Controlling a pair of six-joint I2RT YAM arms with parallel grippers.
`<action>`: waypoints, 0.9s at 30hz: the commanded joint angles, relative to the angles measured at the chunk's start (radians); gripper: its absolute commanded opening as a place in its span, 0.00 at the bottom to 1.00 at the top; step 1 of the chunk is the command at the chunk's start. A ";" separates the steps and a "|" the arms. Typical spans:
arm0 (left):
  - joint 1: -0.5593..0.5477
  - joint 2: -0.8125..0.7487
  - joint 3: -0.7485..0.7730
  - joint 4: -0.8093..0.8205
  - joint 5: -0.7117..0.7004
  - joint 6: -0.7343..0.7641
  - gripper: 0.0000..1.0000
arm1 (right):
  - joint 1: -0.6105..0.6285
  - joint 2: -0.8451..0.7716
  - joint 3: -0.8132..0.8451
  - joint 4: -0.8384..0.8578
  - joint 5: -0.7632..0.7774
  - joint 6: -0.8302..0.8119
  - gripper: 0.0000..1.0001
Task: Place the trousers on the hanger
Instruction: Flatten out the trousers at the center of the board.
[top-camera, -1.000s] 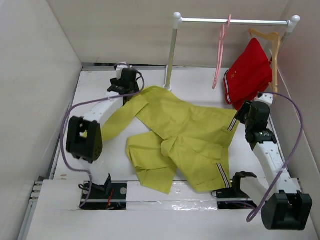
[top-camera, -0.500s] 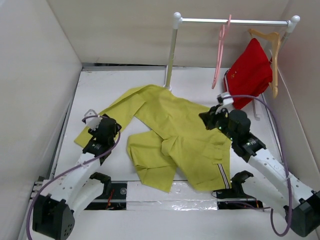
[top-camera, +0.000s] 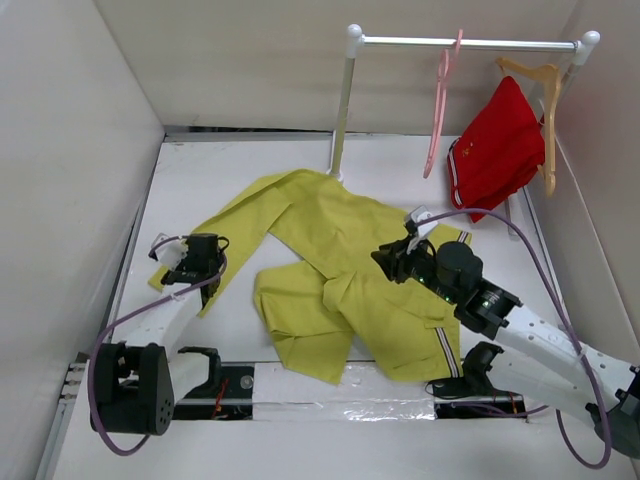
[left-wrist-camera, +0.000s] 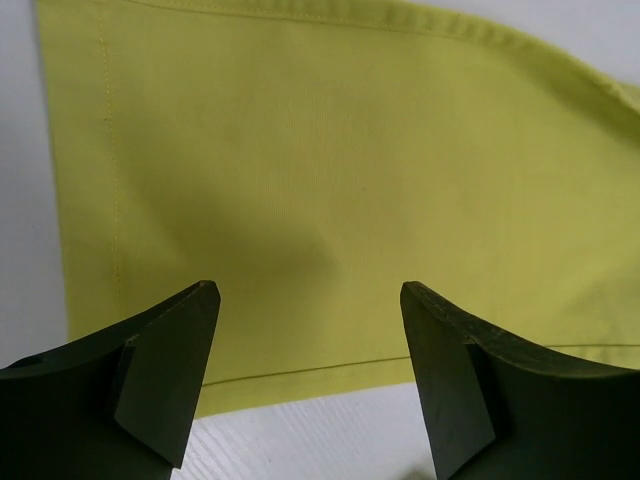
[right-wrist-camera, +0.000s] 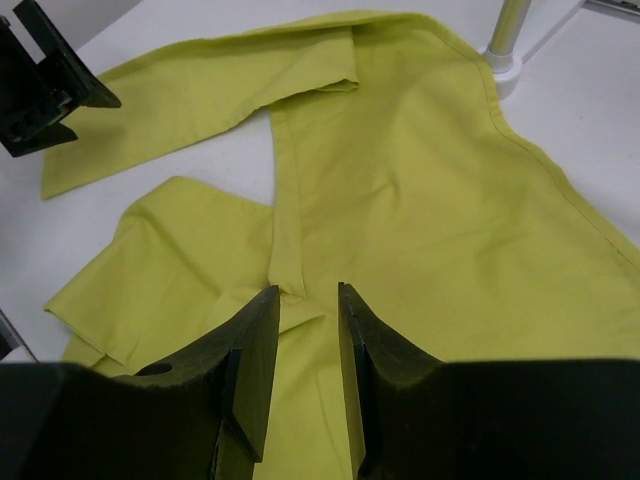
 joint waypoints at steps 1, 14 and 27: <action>0.004 0.037 0.064 -0.030 0.002 0.009 0.72 | -0.004 -0.018 -0.017 0.074 -0.010 -0.027 0.36; 0.179 0.600 0.440 -0.163 0.019 0.179 0.69 | -0.047 -0.137 -0.077 0.074 -0.045 -0.031 0.37; 0.188 0.877 0.859 -0.232 -0.076 0.331 0.00 | -0.085 -0.173 -0.100 0.076 -0.059 -0.021 0.38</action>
